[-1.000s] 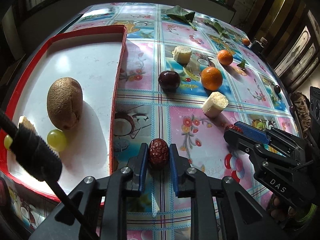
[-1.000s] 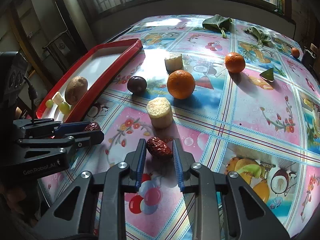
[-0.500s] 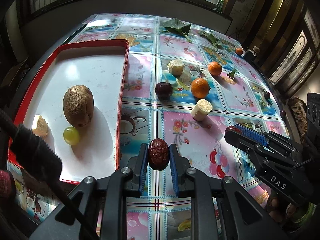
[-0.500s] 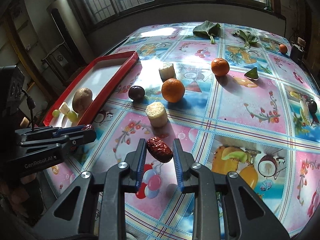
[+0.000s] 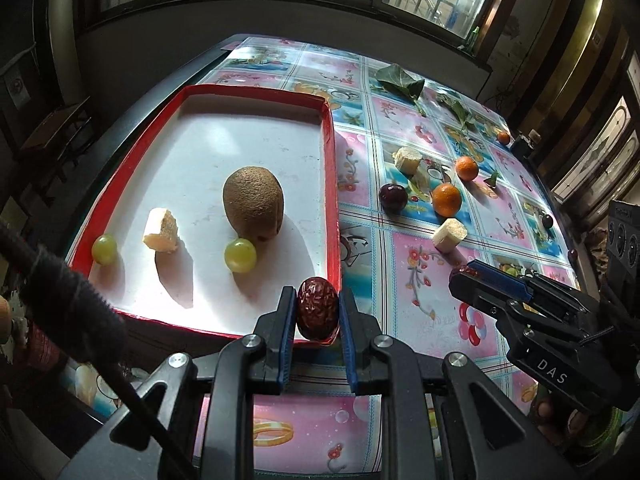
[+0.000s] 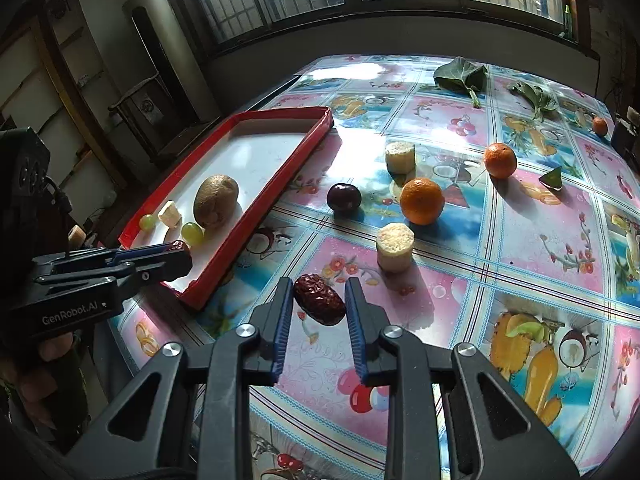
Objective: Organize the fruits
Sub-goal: 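Carry both held red dates over the white tray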
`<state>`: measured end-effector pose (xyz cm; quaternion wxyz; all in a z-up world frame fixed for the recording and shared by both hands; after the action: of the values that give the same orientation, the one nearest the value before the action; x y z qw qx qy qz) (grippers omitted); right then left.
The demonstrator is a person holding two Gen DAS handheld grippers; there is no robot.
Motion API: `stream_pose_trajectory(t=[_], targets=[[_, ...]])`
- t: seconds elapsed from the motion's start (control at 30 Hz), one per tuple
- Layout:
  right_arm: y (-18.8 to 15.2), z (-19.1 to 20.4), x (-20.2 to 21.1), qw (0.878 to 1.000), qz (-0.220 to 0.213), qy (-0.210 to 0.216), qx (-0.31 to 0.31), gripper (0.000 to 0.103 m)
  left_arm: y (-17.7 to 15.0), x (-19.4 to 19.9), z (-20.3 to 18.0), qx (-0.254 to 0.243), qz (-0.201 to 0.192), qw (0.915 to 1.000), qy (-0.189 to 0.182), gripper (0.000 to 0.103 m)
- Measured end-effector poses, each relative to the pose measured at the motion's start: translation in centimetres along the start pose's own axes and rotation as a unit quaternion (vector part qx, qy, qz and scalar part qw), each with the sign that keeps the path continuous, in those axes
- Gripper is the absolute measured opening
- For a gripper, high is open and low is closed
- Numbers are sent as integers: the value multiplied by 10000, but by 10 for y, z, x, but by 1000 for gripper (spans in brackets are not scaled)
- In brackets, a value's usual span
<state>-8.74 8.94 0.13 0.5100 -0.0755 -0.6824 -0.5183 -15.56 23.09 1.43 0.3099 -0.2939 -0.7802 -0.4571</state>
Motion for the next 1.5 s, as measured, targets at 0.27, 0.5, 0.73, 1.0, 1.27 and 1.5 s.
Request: stream_pose_trajectory(t=[0.27,0.5,0.73,1.0,1.27,1.5], targets=[[4,30,-4,9996,18,151,256,28,1,12,25,211,-123,9996,168,20],[13,56,-6,9986,23,345,407,28,5,20,43,317,-214,9988,308,20],[26,94,-12,9960,-3,520,721,28,9,24,61,432,-263,9979,414,20],[29,121,-29,9933,146,628,964,29,12,20,77,551,-225,9971,480,20],[25,135,-42,9904,333,669,1160,29,16,10,83,565,-128,9967,566,20],[25,140,-53,9890,470,670,1233,29,15,1,85,567,-7,9964,633,20]])
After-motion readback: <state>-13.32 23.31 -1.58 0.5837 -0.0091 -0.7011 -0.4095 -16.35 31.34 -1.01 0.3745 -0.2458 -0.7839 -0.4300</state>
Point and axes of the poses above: each gripper's, at about its wrist camera, not at the fingertips, and x roughly against the way its jaws point, z to its left, y to its top, the point moved 5 cm from there along -x, roughly the way its jaws point, and after that the axes turned 14 degrees about -y, right-handed, at the moved point
